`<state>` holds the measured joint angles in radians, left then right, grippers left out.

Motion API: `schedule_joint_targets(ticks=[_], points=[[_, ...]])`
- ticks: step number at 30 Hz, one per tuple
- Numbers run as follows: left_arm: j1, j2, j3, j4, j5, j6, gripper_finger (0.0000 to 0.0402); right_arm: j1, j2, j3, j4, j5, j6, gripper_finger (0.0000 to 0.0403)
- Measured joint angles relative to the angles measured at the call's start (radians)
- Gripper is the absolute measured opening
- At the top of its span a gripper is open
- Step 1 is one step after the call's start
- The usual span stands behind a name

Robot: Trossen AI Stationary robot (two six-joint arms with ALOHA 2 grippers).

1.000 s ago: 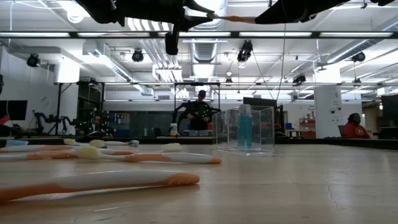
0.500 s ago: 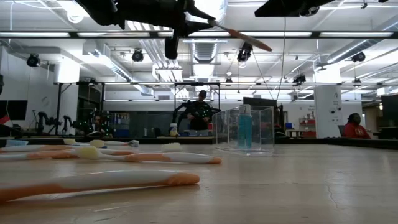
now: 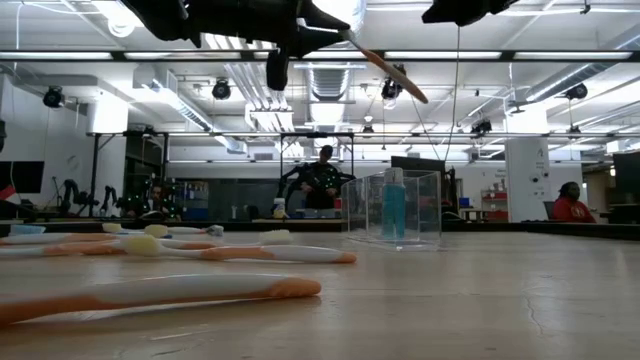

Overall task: Pick & Place toothbrushing station
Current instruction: Put the orange toothbrush into transparent organizer

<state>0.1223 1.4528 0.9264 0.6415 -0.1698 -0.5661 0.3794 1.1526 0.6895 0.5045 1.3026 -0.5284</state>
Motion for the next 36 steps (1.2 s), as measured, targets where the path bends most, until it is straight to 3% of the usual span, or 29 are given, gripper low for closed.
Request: schedule_joint_targets(ticks=[7, 14, 29, 36], points=[[-0.001, 0.000, 0.000, -0.001, 0.133, 0.150, 0.0053, 0.000, -0.021, 0.025, 0.000, 0.105, -0.024, 0.0153], [-0.001, -0.001, 0.001, -0.002, 0.161, 0.168, 0.0053, 0.000, -0.055, 0.024, 0.000, 0.210, -0.060, 0.0143], [0.000, -0.002, 0.001, -0.103, 0.158, 0.406, 0.0053, -0.001, -0.145, 0.022, -0.002, 0.269, -0.100, 0.0136], [0.001, -0.002, 0.001, -0.106, 0.063, 0.557, 0.0053, -0.001, -0.155, 0.021, -0.002, 0.269, -0.098, 0.0130]])
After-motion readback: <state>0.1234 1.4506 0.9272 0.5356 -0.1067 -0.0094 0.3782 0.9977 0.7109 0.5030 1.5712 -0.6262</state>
